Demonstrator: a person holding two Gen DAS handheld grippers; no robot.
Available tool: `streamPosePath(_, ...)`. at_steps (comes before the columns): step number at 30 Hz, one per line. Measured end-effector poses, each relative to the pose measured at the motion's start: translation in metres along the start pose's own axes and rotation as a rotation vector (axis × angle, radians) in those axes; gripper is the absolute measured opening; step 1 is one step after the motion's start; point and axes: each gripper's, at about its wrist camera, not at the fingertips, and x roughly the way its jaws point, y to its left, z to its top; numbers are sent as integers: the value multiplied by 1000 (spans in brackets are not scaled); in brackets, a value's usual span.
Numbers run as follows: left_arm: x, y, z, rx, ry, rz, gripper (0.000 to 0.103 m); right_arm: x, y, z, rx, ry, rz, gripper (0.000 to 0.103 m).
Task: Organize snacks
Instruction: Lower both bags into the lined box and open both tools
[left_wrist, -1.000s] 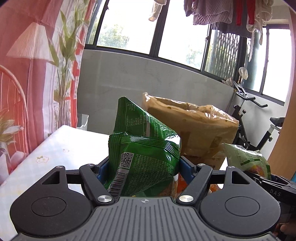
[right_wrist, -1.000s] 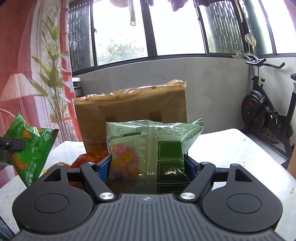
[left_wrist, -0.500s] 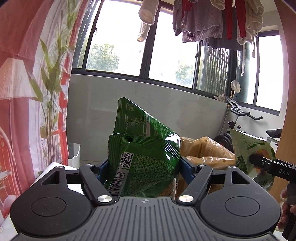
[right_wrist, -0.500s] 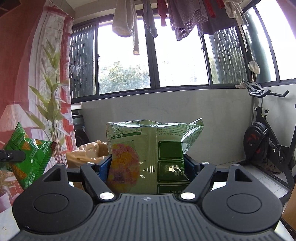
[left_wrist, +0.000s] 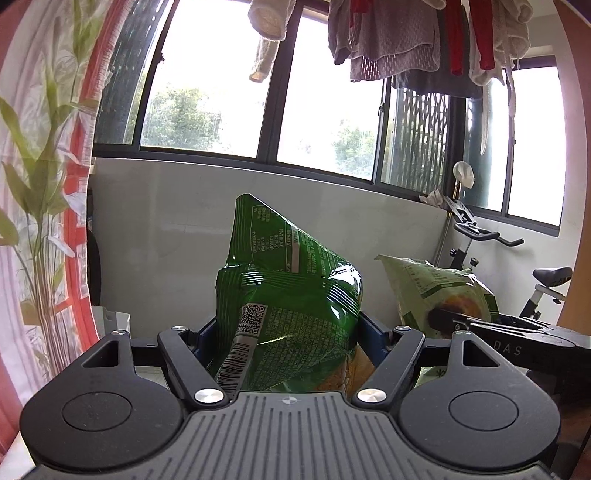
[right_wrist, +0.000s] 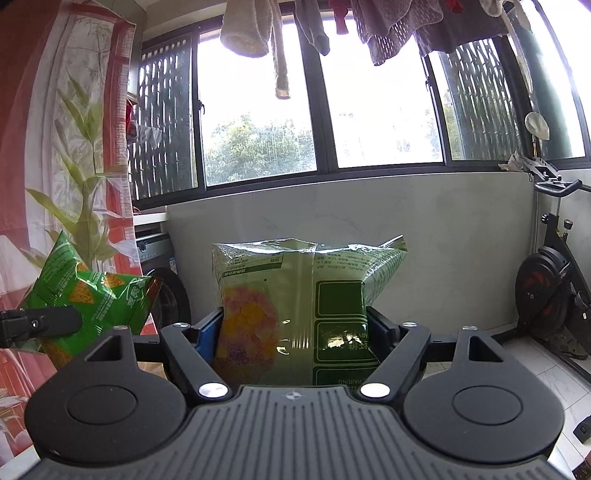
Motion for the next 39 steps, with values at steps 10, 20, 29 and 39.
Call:
streamPosePath(10, 65, 3, -11, 1, 154, 26, 87, 48, 9, -23, -85, 120, -51, 83)
streamPosePath(20, 34, 36, -3, -50, 183, 42, 87, 7, -6, -22, 11, 107, -7, 87)
streamPosePath(29, -30, 63, -19, -55, 204, 57, 87, -60, -2, -45, 32, 58, 19, 87)
streamPosePath(39, -74, 93, -76, -110, 268, 113, 87, -90, 12, -98, 29, 142, 22, 87)
